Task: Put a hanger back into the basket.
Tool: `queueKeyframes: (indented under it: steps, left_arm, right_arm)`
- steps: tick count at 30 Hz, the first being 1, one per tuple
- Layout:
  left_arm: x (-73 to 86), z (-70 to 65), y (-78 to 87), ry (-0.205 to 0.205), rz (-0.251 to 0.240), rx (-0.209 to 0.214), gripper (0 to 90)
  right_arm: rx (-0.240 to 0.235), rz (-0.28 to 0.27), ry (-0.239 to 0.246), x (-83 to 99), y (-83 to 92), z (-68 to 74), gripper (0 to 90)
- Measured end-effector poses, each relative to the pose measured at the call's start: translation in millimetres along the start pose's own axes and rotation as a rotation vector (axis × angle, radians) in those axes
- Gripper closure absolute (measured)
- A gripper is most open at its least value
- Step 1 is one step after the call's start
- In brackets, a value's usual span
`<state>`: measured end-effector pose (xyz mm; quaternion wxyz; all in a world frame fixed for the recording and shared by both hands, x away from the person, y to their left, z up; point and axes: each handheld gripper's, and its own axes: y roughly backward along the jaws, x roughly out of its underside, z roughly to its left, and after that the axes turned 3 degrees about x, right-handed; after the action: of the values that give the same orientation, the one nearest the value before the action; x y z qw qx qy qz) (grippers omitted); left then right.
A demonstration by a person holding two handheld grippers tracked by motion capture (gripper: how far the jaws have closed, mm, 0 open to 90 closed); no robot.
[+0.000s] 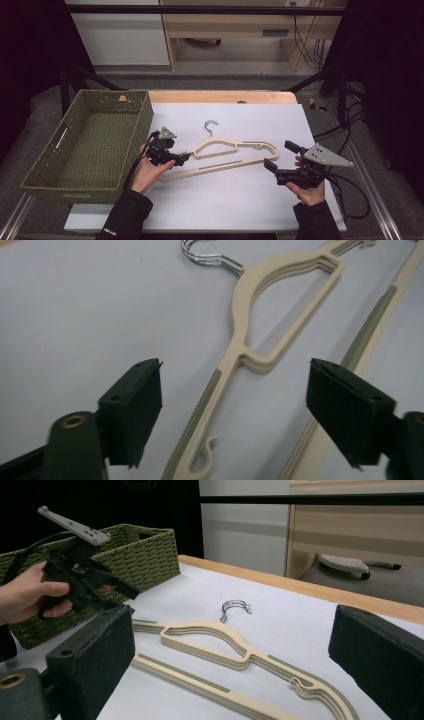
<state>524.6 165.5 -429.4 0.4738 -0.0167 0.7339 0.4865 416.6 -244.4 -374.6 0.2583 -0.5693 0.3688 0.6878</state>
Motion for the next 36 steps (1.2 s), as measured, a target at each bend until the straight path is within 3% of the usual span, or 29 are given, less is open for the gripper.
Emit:
queueKeyframes:
  steps: [1, 5, 8, 11, 13, 19, 23, 36]
  left_arm:
    - [1.5, 3.7, -6.4, -0.003, 0.023, -0.006, 28.7]
    - [3.8, 9.1, -15.0, -0.026, 0.068, -0.022, 33.4]
    - [7.0, 14.3, -23.0, 0.000, 0.081, -0.008, 39.7]
    - [9.0, 17.5, -29.9, -0.041, 0.127, -0.014, 46.1]
    - [9.6, 18.3, -31.5, -0.028, 0.117, -0.015, 47.4]
    - [10.4, 18.7, -36.9, -0.061, 0.129, 0.012, 55.9]
    - [10.5, 18.9, -36.9, -0.069, 0.134, 0.023, 66.4]
    - [6.8, 5.4, -25.0, -0.143, 0.162, 0.009, 74.0]
  right_arm:
    - [-0.003, 0.002, 0.004, 0.5, -0.9, 0.2, 5.0]
    - [0.000, 0.006, 0.008, 1.2, -2.7, 0.7, 5.0]
    - [-0.005, 0.005, 0.011, 1.3, -2.6, 0.7, 5.0]
    - [-0.003, 0.007, 0.005, 1.1, -1.9, 0.8, 5.0]
    - [-0.003, 0.007, 0.007, 1.1, -2.0, 0.8, 5.1]
    - [-0.009, 0.014, 0.011, 2.3, -4.4, 1.6, 5.1]
    - [-0.007, 0.012, 0.010, 2.4, -4.9, 2.0, 5.2]
    - [-0.011, 0.024, 0.017, 3.4, -6.7, 2.3, 5.3]
